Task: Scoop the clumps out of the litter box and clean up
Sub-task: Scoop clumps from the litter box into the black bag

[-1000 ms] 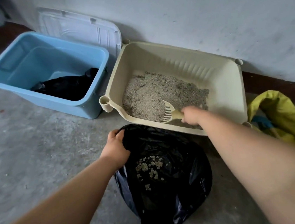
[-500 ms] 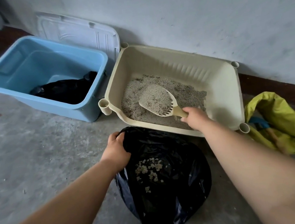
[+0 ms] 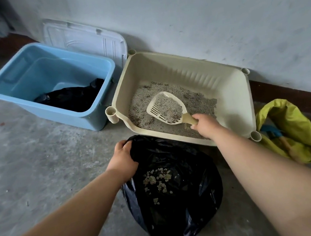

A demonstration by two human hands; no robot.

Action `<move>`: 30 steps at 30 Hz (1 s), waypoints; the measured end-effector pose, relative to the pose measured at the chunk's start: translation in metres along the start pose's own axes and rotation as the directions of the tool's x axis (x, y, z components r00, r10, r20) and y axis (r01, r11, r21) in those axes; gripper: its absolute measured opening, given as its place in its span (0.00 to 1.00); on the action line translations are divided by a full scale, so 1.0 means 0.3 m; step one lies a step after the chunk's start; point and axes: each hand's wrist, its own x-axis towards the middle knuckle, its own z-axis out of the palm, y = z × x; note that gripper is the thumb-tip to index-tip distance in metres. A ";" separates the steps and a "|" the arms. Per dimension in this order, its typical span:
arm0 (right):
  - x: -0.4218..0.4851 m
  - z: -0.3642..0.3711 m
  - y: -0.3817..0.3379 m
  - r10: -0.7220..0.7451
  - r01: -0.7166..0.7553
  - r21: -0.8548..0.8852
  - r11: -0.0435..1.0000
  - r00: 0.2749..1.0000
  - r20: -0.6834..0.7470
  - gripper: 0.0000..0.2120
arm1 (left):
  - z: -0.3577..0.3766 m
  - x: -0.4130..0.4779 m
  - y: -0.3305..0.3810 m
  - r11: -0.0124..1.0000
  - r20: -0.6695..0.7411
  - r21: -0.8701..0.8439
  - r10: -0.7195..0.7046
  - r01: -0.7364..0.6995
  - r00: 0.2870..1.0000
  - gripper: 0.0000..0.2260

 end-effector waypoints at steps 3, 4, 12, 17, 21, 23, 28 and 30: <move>-0.008 -0.014 0.006 0.020 -0.020 -0.035 0.999 1.000 -0.008 0.21 | 0.001 -0.002 0.001 1.000 0.003 0.008 0.004 -0.004 1.000 0.32; -0.012 -0.019 0.008 0.014 -0.015 -0.068 0.998 1.000 -0.002 0.20 | -0.001 -0.003 0.002 1.000 0.004 0.011 0.004 -0.004 1.000 0.32; -0.021 -0.028 0.022 0.007 -0.008 -0.159 0.987 1.000 -0.008 0.18 | -0.008 -0.007 0.006 1.000 0.005 0.001 0.011 -0.011 1.000 0.32; -0.029 -0.032 0.034 0.005 -0.005 -0.165 0.986 1.000 -0.003 0.18 | -0.012 -0.015 0.005 1.000 0.008 -0.006 0.021 -0.021 1.000 0.32; -0.036 -0.046 0.036 0.009 -0.011 -0.148 0.989 1.000 -0.016 0.17 | -0.017 -0.023 -0.001 1.000 0.005 -0.002 0.016 -0.016 1.000 0.32; -0.041 -0.055 0.034 0.002 -0.005 -0.160 0.987 1.000 -0.018 0.16 | -0.021 -0.026 -0.004 1.000 -0.003 -0.003 0.015 -0.015 1.000 0.31; -0.071 -0.078 0.024 -0.013 0.010 -0.176 0.984 1.000 -0.015 0.17 | -0.026 -0.033 -0.007 1.000 -0.021 -0.012 0.016 -0.016 1.000 0.30; -0.087 -0.092 0.013 -0.025 0.020 -0.148 0.989 0.999 -0.030 0.16 | -0.025 -0.037 -0.007 1.000 -0.026 -0.013 0.018 -0.019 1.000 0.31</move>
